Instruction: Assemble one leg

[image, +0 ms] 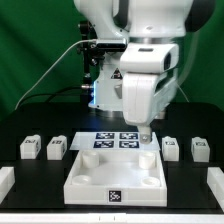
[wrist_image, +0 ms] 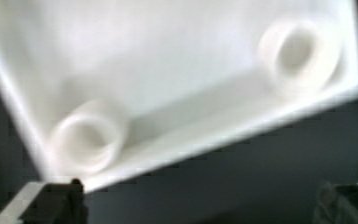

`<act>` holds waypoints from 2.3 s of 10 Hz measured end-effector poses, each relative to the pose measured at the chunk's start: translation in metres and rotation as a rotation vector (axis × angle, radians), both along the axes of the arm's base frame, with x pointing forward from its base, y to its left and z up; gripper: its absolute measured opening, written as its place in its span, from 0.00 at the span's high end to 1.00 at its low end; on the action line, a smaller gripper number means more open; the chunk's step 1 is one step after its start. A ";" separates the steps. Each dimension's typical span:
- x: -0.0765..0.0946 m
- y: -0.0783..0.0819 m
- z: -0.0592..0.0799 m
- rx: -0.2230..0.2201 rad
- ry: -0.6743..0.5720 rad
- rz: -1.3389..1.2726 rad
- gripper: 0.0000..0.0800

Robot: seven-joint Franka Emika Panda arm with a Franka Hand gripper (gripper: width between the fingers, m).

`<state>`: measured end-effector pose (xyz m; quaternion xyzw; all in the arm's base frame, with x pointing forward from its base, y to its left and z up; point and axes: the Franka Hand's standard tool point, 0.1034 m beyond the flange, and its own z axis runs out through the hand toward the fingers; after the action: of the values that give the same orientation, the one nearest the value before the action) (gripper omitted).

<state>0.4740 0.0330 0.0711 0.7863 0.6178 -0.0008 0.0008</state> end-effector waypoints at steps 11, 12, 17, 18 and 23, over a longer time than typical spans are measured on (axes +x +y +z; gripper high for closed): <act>-0.034 -0.047 -0.061 0.024 0.037 0.236 0.74; -0.034 -0.047 -0.061 0.024 0.037 0.236 0.91; -0.033 -0.047 -0.061 0.023 0.032 0.234 0.93; -0.033 -0.047 -0.061 0.023 0.032 0.234 0.93; -0.011 -0.014 -0.060 0.038 0.013 0.208 0.93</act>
Offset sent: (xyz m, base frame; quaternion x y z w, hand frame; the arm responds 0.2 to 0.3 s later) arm 0.0058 -0.0178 -0.0434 0.0018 0.0091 0.0094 0.9999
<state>0.4629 0.0191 0.0107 0.7179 0.6959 0.0059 -0.0178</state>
